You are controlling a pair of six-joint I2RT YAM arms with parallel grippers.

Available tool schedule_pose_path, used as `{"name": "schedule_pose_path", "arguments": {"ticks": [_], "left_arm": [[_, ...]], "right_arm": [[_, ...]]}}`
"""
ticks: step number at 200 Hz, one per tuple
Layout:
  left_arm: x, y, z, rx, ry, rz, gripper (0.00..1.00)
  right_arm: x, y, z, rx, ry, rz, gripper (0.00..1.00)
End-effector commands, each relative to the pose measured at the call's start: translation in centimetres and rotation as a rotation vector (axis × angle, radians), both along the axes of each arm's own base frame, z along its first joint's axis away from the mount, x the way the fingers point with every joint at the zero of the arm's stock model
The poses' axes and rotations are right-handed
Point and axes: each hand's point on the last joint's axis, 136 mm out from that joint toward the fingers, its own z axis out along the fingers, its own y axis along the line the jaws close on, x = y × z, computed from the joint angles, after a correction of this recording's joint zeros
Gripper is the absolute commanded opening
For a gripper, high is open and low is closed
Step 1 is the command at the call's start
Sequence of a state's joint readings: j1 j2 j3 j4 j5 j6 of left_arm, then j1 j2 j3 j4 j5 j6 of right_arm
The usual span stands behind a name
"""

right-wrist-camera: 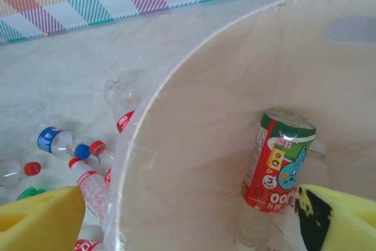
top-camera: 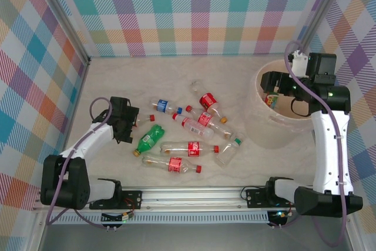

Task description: Put the plastic bottles in the bin

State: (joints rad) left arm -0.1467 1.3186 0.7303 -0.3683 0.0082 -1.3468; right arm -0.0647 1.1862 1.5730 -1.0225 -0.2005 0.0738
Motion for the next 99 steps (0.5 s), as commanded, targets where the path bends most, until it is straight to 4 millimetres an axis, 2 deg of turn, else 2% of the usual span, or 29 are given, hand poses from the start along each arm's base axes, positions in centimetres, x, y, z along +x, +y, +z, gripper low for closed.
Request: {"name": "schedule_pose_path", "arguments": {"ticks": [1,38,43,80,99], "left_arm": [[1.9,-0.6,0.5,-0.008,-0.031,0.01,1.0],[3.2,-0.5,-0.5,0.012,-0.023,0.03,1.0],[4.1,-0.6,-0.3,0.004,-0.053,0.034,1.0],[5.8,-1.0,-1.6,-0.01,-0.06,0.048,1.0],[6.2,-1.5,-2.0,-0.016,-0.047,0.033,0.92]], "right_arm": [[-0.5,0.4,1.8,0.027,-0.053,0.011,0.92],[-0.8,0.6,1.0,0.029,-0.032,0.022,0.92],[-0.8,0.7,0.9,0.032,-0.028,0.023,0.92],[-0.9,1.0,0.0,0.049,-0.003,0.034,0.92],[-0.8,1.0,-0.1,0.053,0.0,0.033,0.92]]}}
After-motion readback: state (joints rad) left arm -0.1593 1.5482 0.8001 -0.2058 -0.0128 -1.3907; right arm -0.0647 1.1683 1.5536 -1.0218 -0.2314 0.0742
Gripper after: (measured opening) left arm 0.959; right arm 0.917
